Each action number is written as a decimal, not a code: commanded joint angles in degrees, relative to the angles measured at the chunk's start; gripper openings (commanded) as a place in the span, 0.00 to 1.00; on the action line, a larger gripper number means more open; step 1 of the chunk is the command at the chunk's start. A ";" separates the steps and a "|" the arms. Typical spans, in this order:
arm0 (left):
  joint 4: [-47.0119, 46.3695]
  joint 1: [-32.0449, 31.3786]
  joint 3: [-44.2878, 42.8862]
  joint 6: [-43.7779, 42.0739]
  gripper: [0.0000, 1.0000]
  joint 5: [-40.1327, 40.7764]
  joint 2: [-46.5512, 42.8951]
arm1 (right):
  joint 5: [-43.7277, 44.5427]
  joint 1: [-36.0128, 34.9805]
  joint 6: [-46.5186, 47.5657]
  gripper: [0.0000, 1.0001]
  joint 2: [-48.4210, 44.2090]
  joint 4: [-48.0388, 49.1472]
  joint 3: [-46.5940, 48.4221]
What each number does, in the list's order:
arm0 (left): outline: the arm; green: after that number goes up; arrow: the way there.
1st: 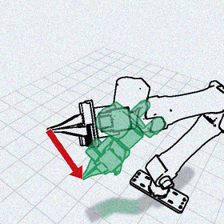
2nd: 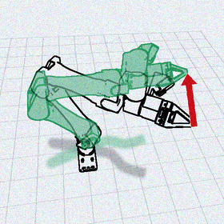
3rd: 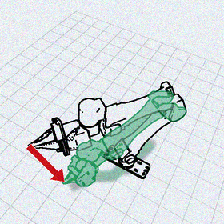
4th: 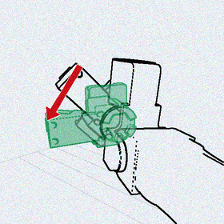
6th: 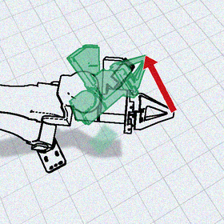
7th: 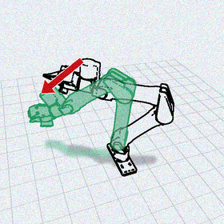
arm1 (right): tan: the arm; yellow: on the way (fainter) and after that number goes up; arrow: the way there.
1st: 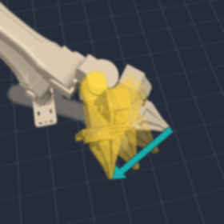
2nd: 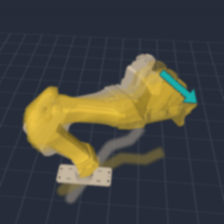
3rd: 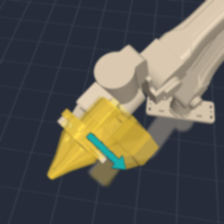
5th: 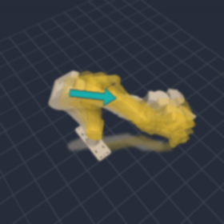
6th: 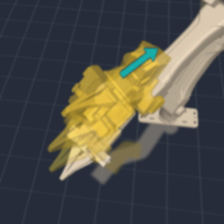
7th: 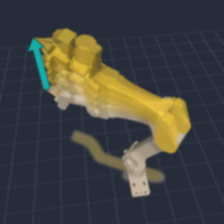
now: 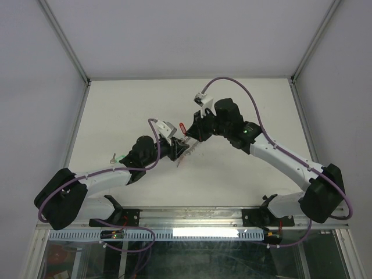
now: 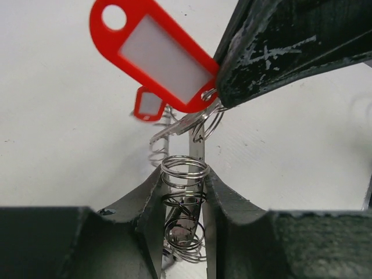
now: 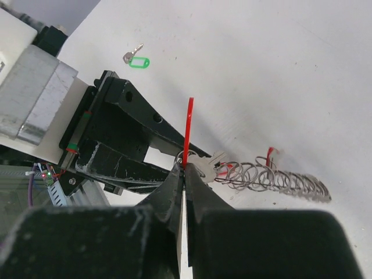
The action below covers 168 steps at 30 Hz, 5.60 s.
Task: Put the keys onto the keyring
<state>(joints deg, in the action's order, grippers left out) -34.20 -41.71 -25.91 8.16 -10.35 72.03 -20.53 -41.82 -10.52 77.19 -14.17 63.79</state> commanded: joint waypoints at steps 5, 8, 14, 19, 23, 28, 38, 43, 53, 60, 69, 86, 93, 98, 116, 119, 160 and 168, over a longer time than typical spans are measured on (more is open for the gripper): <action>-3.20 -0.71 -2.19 -0.91 0.05 -0.13 -0.76 | 3.29 0.07 -1.46 0.00 -4.69 5.55 -1.64; -2.75 -0.69 -2.37 -0.97 0.00 -0.43 -1.29 | 6.35 0.08 -1.22 0.00 -5.07 5.11 -2.47; -0.94 -0.73 -3.08 -1.64 0.00 -1.65 -2.70 | 11.09 0.08 -0.82 0.00 -4.64 4.46 -3.94; 0.09 -0.66 -3.35 -2.02 0.00 -2.30 -3.59 | 10.98 0.06 -0.81 0.00 -3.51 4.80 -4.54; 0.76 -0.79 -3.59 -2.12 0.00 -2.39 -3.76 | 9.47 0.07 -1.03 0.00 -2.90 5.66 -4.81; 0.98 -0.79 -3.87 -2.10 0.00 -2.70 -3.20 | 5.27 0.06 -1.99 0.00 -2.80 8.01 -5.42; 2.23 -0.80 -3.51 -2.11 0.32 -1.34 -4.71 | 5.18 0.08 -4.73 0.00 -7.97 13.70 -8.02; 2.88 -0.77 -3.77 -2.29 0.54 -0.49 -6.48 | 4.68 0.08 -5.38 0.00 -10.33 14.89 -7.90; 5.22 -0.85 -6.83 -3.68 0.61 -2.23 -13.78 | 2.83 0.08 -3.40 0.00 -15.27 16.69 -6.40; 9.32 -0.90 -10.80 -5.74 0.30 -8.26 -16.78 | -1.72 0.08 0.69 0.00 -18.68 18.16 -6.56; 11.94 -0.75 -14.06 -5.15 0.63 -8.76 -22.10 | -8.38 0.07 9.55 0.00 -22.29 13.73 -5.24; -7.81 -0.79 -12.53 10.09 0.61 -17.08 -17.49 | -19.57 0.03 12.22 0.00 -24.03 11.23 -4.14; -8.39 -0.74 -13.03 9.94 0.28 -20.61 -16.75 | -19.93 0.08 11.74 0.00 -24.02 11.60 -4.03; -8.48 -0.82 -13.42 9.65 0.00 -20.82 -17.16 | -19.81 0.08 11.38 0.00 -24.04 11.58 -4.03; -5.61 -0.81 -16.50 8.58 0.00 -22.17 -17.45 | -15.10 2.80 9.63 0.49 -28.29 6.51 -10.09; -5.41 -0.77 -16.84 8.51 0.00 -22.25 -17.45 | -21.00 4.51 7.44 0.45 -27.12 7.99 -11.71; -1.40 -0.74 -18.74 6.78 0.00 -14.61 -17.01 | -11.77 -1.15 10.48 0.44 -35.28 35.73 -32.52; -1.48 -0.81 -18.87 6.60 0.00 -15.09 -16.92 | -11.30 -3.05 10.34 0.35 -30.87 45.17 -32.99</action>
<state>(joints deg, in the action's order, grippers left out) -32.10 -42.39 -41.65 15.64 -25.91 55.40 -32.29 -44.53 -1.08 45.21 20.75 29.80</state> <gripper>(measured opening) 0.008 0.365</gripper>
